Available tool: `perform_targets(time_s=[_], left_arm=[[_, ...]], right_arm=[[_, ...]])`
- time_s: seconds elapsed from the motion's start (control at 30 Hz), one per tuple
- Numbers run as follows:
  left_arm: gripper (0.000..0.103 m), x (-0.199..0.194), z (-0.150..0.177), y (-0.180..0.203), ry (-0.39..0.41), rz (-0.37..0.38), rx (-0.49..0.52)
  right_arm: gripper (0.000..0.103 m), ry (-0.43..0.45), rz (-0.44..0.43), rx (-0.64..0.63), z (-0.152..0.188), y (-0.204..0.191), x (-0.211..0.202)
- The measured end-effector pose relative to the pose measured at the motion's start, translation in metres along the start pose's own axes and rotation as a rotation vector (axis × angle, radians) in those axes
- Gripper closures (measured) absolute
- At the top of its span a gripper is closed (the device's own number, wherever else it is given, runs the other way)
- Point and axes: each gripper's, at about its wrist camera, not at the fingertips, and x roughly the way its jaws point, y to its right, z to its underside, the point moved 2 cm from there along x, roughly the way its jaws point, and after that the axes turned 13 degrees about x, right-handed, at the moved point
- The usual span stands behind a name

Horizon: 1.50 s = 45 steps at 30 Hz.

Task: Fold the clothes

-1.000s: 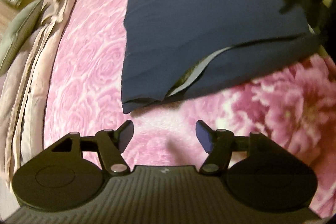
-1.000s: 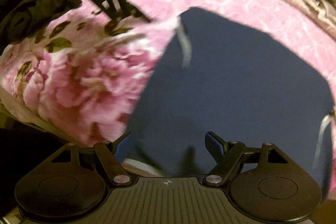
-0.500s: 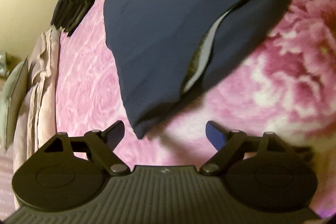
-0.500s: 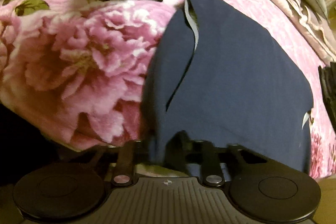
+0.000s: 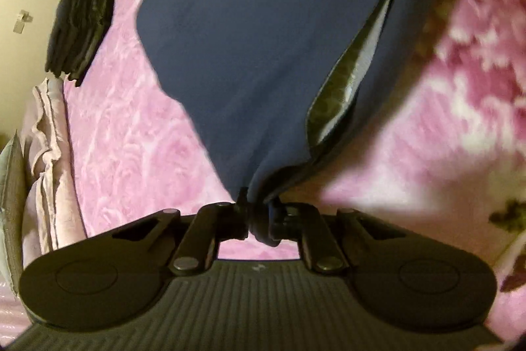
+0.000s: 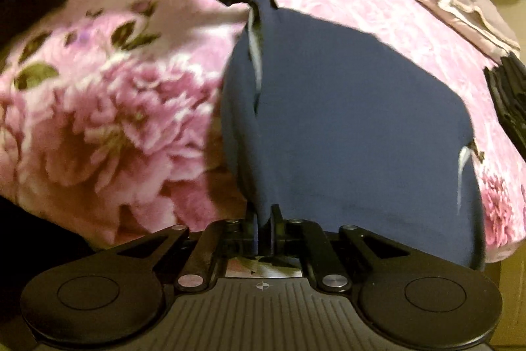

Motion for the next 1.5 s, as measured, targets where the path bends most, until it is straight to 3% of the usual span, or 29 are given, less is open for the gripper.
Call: perform_targets(time_s=[0.13,0.33,0.5,0.63,0.8,0.97,1.13,1.17,1.33,1.37,1.43,1.47,1.5], left_arm=[[0.096,-0.028,-0.007,-0.043,0.028,-0.012,-0.008],[0.096,-0.040,-0.044,-0.151,0.056,-0.039,-0.009],[0.096,-0.005,-0.092,-0.237,0.054,0.013,-0.005],[0.096,0.054,-0.134,-0.288,0.046,0.080,0.008],[0.096,0.139,-0.173,-0.316,0.024,0.184,0.027],[0.095,0.194,-0.184,-0.321,-0.004,0.262,-0.002],[0.078,0.235,-0.184,-0.324,-0.046,0.301,-0.091],[0.070,0.242,-0.184,-0.325,-0.054,0.307,-0.113],[0.069,0.223,-0.158,-0.345,-0.088,0.270,-0.288],[0.069,0.218,-0.152,-0.349,-0.095,0.261,-0.322],[0.069,0.205,-0.141,-0.347,-0.096,0.258,-0.402],[0.069,0.197,-0.136,-0.343,-0.092,0.261,-0.447],[0.069,0.188,-0.130,-0.340,-0.089,0.265,-0.491]], right_arm=[[0.099,0.044,0.012,0.075,-0.016,0.035,-0.033],[0.099,0.131,0.063,0.197,-0.038,0.107,-0.081],[0.099,0.151,0.077,0.294,-0.041,0.183,-0.092],[0.099,0.126,0.054,0.364,-0.036,0.248,-0.072],[0.099,0.065,0.001,0.451,-0.019,0.316,-0.025],[0.099,-0.013,-0.078,0.550,0.000,0.359,0.022],[0.098,-0.059,-0.102,0.638,0.014,0.379,0.057],[0.098,-0.073,-0.091,0.666,0.018,0.384,0.059],[0.097,-0.095,-0.035,0.774,0.034,0.409,0.048],[0.093,-0.090,-0.021,0.781,0.035,0.412,0.043],[0.057,-0.070,0.004,0.800,0.033,0.415,0.034],[0.027,-0.046,0.003,0.817,0.032,0.414,0.031],[0.026,-0.021,0.000,0.834,0.030,0.413,0.027]])
